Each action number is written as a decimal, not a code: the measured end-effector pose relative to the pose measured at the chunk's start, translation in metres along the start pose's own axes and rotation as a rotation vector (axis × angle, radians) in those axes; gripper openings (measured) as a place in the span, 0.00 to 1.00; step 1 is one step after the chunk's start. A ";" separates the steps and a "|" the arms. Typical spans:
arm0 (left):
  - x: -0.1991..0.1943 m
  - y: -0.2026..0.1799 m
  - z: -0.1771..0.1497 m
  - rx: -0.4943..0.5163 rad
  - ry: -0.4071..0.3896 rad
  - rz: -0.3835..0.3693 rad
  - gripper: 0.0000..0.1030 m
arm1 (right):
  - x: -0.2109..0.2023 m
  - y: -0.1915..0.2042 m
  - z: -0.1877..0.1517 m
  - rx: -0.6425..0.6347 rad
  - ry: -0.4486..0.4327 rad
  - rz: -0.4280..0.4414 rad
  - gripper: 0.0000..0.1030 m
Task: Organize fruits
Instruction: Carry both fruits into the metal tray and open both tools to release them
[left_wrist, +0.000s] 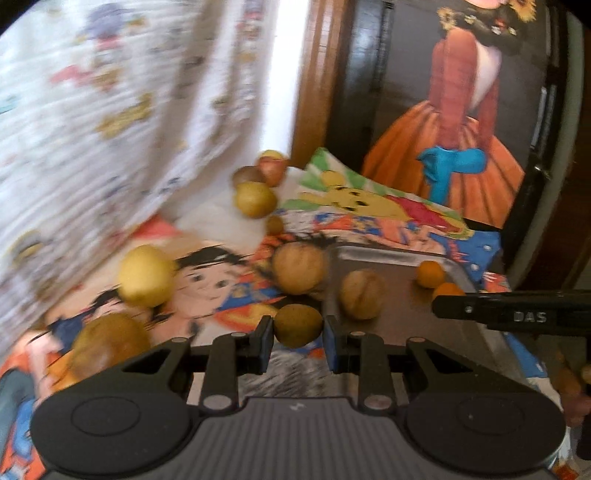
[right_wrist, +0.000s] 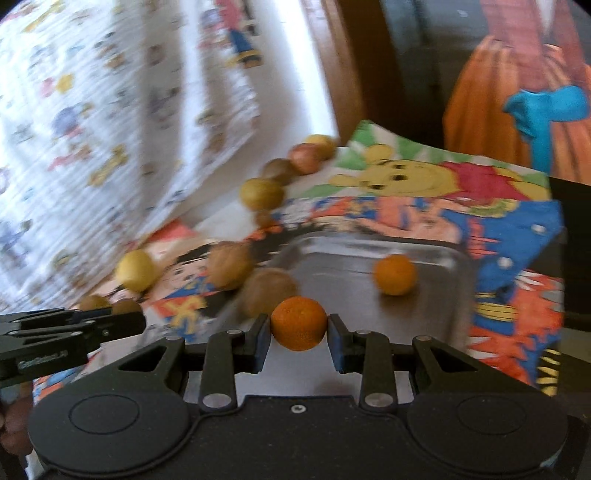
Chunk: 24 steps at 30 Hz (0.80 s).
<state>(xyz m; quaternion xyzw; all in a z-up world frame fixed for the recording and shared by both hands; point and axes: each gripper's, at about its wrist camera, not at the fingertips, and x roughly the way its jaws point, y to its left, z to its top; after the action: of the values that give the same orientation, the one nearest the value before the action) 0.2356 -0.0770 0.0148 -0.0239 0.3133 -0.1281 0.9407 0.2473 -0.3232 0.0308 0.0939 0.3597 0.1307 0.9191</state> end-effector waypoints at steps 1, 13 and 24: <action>0.004 -0.006 0.001 0.009 0.002 -0.012 0.30 | 0.001 -0.006 0.000 0.010 -0.001 -0.012 0.34; 0.054 -0.050 -0.002 0.082 0.071 -0.085 0.30 | 0.022 -0.032 0.001 0.069 -0.005 -0.086 0.34; 0.070 -0.050 -0.007 0.077 0.107 -0.095 0.30 | 0.037 -0.035 0.002 0.067 0.015 -0.119 0.34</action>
<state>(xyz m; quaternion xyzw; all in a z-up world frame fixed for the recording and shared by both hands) 0.2738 -0.1432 -0.0254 0.0044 0.3562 -0.1855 0.9158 0.2805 -0.3454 -0.0010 0.1019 0.3759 0.0643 0.9188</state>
